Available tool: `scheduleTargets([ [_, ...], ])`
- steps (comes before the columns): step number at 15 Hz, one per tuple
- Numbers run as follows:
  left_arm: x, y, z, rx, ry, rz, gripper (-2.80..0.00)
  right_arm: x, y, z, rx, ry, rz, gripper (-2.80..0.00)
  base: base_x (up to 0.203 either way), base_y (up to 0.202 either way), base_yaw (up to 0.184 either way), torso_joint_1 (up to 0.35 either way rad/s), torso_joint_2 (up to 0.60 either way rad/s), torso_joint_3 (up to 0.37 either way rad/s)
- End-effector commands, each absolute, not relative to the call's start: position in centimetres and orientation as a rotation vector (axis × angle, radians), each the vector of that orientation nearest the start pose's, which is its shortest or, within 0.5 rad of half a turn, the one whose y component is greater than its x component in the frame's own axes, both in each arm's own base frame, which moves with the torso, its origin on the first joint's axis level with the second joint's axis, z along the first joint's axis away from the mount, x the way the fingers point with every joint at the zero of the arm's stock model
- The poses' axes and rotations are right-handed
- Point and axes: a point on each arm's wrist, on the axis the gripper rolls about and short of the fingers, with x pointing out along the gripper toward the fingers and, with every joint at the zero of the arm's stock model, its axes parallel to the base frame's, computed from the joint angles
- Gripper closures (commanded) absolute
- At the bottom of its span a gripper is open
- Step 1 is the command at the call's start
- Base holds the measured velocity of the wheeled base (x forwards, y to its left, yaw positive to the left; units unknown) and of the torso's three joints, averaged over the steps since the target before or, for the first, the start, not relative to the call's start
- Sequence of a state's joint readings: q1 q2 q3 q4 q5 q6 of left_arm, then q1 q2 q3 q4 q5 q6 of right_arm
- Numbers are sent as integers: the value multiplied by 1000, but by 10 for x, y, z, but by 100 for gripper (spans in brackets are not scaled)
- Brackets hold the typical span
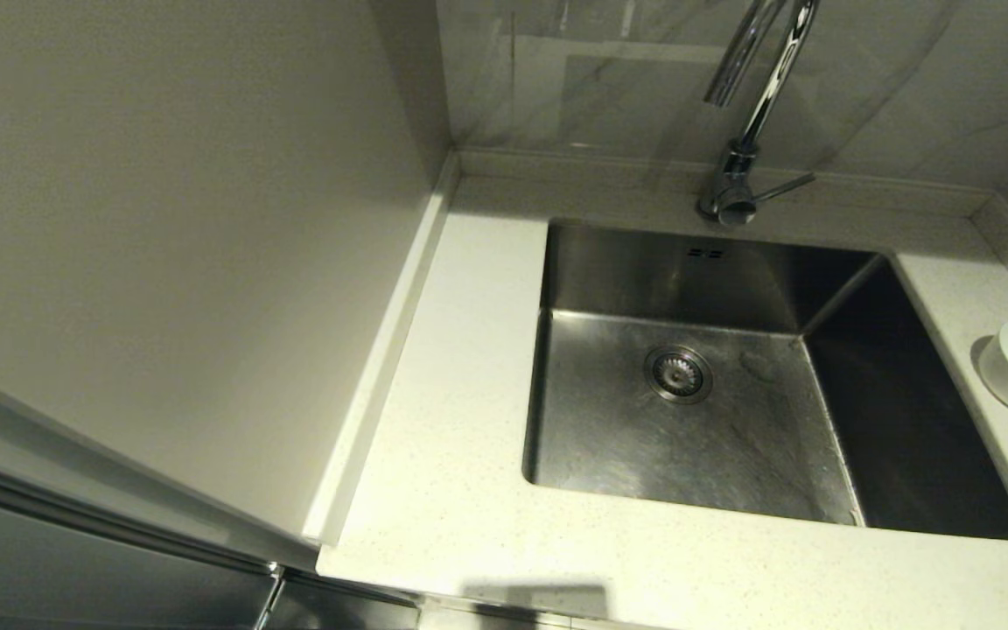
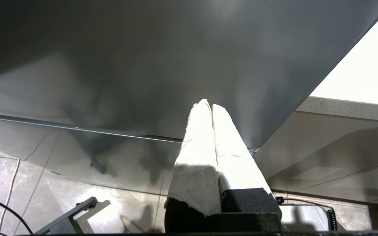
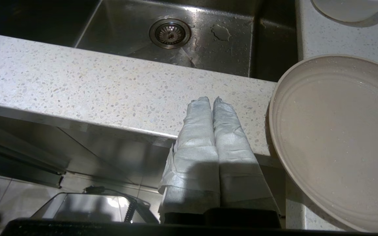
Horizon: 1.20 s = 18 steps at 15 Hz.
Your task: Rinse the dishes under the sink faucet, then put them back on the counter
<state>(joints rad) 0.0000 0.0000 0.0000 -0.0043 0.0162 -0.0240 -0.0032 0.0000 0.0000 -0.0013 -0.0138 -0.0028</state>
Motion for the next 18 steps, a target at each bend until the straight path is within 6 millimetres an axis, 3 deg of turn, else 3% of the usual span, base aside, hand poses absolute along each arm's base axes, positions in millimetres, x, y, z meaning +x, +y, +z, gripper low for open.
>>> scheduleTargets([
  [1,-23,0,76,-25,-8,17,0,-23,0,76,-3,0,-17,0,0,0,0,0,0,0],
  [18,-23,0,76,-25,-8,17,0,-23,0,76,-3,0,-17,0,0,0,0,0,0,0],
])
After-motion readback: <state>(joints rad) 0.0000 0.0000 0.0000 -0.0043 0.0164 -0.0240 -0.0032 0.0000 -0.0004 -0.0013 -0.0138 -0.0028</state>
